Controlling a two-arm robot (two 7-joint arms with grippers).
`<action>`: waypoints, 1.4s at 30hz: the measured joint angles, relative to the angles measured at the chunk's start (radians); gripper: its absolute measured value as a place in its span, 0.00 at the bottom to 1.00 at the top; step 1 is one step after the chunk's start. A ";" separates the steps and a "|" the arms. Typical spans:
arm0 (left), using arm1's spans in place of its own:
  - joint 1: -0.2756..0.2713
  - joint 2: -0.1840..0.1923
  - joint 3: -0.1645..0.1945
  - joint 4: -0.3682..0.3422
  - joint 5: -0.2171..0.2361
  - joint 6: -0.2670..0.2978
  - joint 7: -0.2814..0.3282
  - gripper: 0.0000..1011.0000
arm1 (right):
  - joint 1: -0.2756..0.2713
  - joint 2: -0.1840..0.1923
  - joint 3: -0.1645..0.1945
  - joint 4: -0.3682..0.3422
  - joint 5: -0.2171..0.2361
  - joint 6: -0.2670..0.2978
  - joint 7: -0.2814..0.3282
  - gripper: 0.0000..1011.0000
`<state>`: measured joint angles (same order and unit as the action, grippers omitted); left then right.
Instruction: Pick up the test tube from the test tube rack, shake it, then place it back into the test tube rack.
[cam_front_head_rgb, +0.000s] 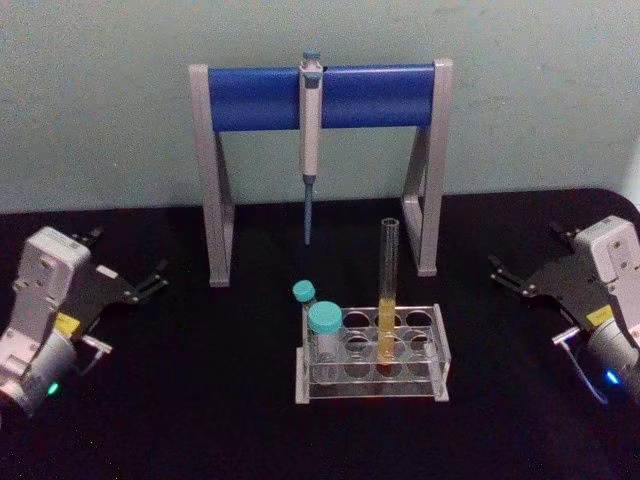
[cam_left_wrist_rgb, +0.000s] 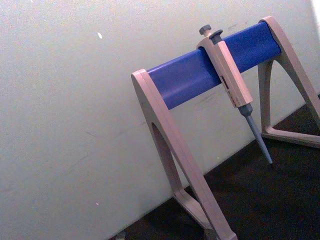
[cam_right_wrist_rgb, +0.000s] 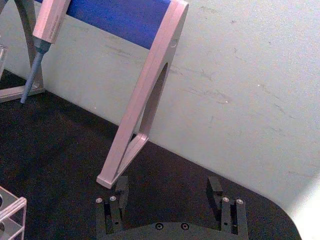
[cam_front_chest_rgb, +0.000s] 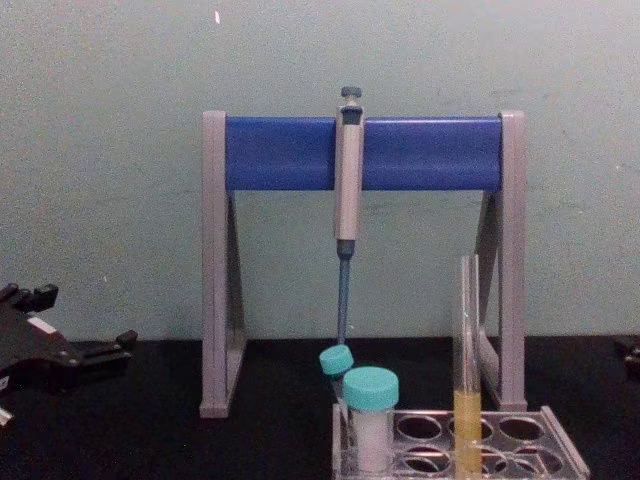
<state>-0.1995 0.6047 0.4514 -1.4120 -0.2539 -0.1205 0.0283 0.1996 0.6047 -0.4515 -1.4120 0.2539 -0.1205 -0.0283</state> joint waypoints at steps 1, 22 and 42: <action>0.000 0.000 0.000 0.000 0.000 0.000 0.000 1.00 | 0.000 0.000 0.000 0.000 0.000 0.000 0.000 0.99; 0.000 0.000 0.000 0.000 0.000 0.000 0.000 1.00 | 0.000 0.000 0.000 0.000 0.000 0.000 0.000 0.99; 0.000 0.000 0.000 0.000 0.000 0.000 0.000 1.00 | 0.000 0.000 0.000 0.000 0.000 0.000 0.000 0.99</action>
<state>-0.1995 0.6047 0.4514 -1.4120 -0.2539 -0.1205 0.0283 0.1995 0.6047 -0.4514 -1.4120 0.2539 -0.1205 -0.0283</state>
